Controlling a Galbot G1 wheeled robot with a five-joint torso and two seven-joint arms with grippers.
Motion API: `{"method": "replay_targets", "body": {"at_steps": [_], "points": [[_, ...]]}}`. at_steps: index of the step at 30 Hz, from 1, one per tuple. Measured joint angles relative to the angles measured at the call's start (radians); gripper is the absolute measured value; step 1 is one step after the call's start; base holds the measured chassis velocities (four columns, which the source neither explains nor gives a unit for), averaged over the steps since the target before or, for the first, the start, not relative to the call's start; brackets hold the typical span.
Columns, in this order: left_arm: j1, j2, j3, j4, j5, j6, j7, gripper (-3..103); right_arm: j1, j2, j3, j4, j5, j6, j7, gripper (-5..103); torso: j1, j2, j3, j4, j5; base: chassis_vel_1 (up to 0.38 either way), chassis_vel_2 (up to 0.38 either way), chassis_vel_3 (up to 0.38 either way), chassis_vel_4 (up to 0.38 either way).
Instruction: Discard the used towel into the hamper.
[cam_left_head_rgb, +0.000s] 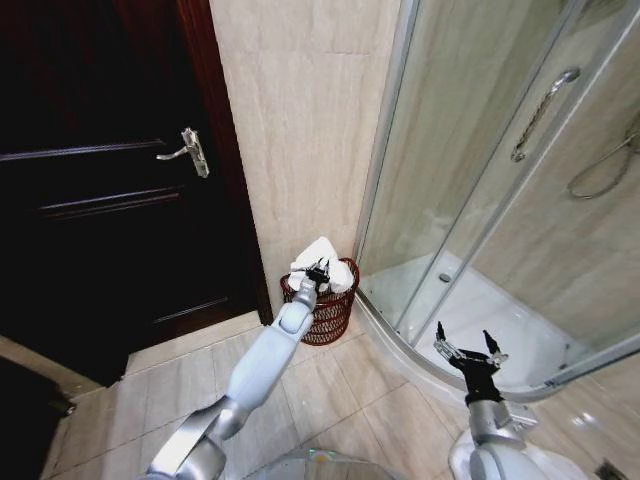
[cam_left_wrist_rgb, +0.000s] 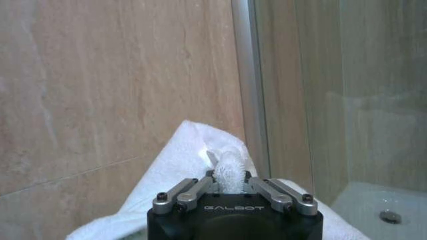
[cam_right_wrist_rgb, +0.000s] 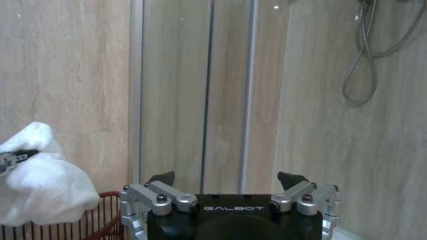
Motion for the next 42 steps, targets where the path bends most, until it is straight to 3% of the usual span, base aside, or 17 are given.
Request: {"method": "replay_targets", "body": {"at_steps": [7,15,16,18,19,21,23,25,27,31,33,39,42], "points": [[-0.013,-0.007,0.000,0.026,0.016,0.013,-0.014,9,0.002,0.000,0.001,-0.002,0.002,0.001,0.000,100,0.000,0.000,0.000,0.0001,0.0000,0.000,0.000,0.000,0.000],[-0.041,-0.006,0.002,0.079,0.030,0.026,-0.020,40,0.000,-0.001,0.005,-0.001,0.006,0.002,0.001,100,0.000,0.000,0.000,0.0002,0.0000,0.000,0.000,0.000,0.000],[-0.045,-0.007,0.003,0.084,0.031,0.026,-0.020,40,0.000,0.000,0.006,-0.001,0.006,0.002,0.001,100,0.000,0.000,0.000,0.0001,0.0000,0.000,0.000,0.000,0.000],[-0.053,-0.010,0.005,0.095,0.032,0.026,-0.020,51,0.000,0.001,0.009,0.003,0.007,0.003,0.001,100,0.000,0.000,0.000,0.0001,-0.0001,0.000,0.000,0.000,0.000],[-0.053,-0.010,0.005,0.095,0.032,0.026,-0.020,51,0.000,0.001,0.009,0.003,0.007,0.003,0.001,100,0.000,0.000,0.000,0.0001,-0.0001,0.000,0.000,0.000,0.000],[-0.056,-0.010,0.006,0.096,0.032,0.026,-0.017,61,-0.003,0.002,0.012,0.005,0.009,0.004,0.001,100,0.000,0.000,0.000,0.0001,0.0000,0.000,0.000,0.000,0.000],[-0.056,-0.010,0.006,0.096,0.032,0.026,-0.017,61,-0.003,0.002,0.012,0.005,0.009,0.004,0.001,100,0.000,0.000,0.000,0.0001,0.0000,0.000,0.000,0.000,0.000],[-0.055,-0.003,0.008,0.090,0.033,0.030,-0.013,78,-0.006,0.002,0.013,0.005,0.009,0.009,0.001,100,0.000,0.000,0.000,0.0001,0.0000,0.000,0.000,0.000,0.000],[-0.052,0.001,0.008,0.085,0.033,0.030,-0.012,78,-0.006,0.002,0.012,0.005,0.009,0.011,0.001,100,0.000,0.000,0.000,0.0001,0.0000,0.000,0.000,0.000,0.000],[-0.026,0.025,0.007,0.038,0.018,0.033,-0.011,93,-0.006,0.003,0.009,0.006,0.008,0.011,0.002,100,0.000,0.000,0.000,0.0000,-0.0001,0.000,0.000,0.000,0.000],[0.020,0.057,-0.001,-0.050,-0.011,0.051,-0.007,99,-0.005,0.003,0.008,0.011,0.008,0.010,0.002,100,0.000,0.000,0.000,0.0000,-0.0002,0.000,0.000,0.000,0.000],[0.166,0.095,-0.083,-0.243,-0.021,0.070,-0.008,100,-0.002,0.003,0.002,0.017,0.008,0.007,0.001,100,0.000,0.000,0.000,0.0001,-0.0002,0.000,0.000,0.000,0.000],[0.252,0.098,-0.131,-0.331,-0.015,0.072,-0.055,100,-0.001,0.003,-0.002,0.022,0.008,0.007,-0.006,100,0.000,0.000,0.000,0.0003,-0.0003,0.000,0.000,0.000,0.000]]}}
